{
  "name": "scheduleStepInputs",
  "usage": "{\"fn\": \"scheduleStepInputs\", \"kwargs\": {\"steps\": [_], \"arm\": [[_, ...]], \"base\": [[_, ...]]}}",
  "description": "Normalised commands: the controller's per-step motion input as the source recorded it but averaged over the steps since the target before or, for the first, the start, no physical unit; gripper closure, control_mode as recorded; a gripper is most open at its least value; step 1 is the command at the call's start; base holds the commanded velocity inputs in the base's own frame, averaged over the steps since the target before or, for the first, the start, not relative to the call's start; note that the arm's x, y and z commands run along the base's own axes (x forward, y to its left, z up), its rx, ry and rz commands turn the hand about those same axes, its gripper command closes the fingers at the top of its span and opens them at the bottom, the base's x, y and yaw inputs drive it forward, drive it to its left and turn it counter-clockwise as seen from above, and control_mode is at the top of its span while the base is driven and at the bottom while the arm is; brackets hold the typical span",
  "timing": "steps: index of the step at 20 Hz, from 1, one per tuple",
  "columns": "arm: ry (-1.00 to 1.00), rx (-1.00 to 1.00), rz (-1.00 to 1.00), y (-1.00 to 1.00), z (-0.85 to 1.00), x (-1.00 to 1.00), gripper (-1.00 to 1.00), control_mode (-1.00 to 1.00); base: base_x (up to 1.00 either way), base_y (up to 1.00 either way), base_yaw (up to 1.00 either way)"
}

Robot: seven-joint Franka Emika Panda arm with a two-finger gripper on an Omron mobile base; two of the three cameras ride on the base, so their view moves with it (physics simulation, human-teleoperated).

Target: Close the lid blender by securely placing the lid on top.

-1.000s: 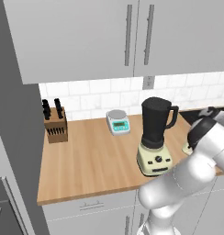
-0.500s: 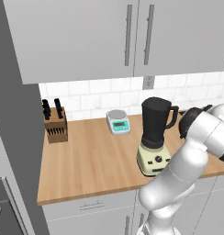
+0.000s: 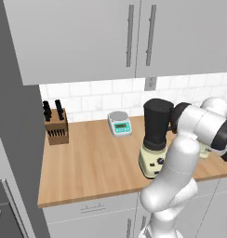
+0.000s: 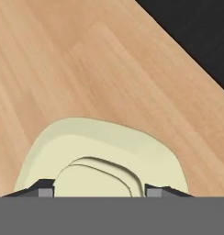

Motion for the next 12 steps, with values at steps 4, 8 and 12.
{"fn": "scheduleStepInputs", "kwargs": {"steps": [4, 8, 12], "arm": [[0.0, 0.0, 0.0, 0.0, 0.0, 0.01, 1.0, -1.0], [-0.01, 0.02, 0.0, -0.01, 0.49, -0.3, 1.0, -1.0], [-0.13, 0.0, 0.0, 0.02, 0.86, -0.47, 1.0, -1.0]], "base": [[0.0, 0.0, 0.0], [0.0, 0.0, 0.0], [0.0, 0.0, 0.0]]}}
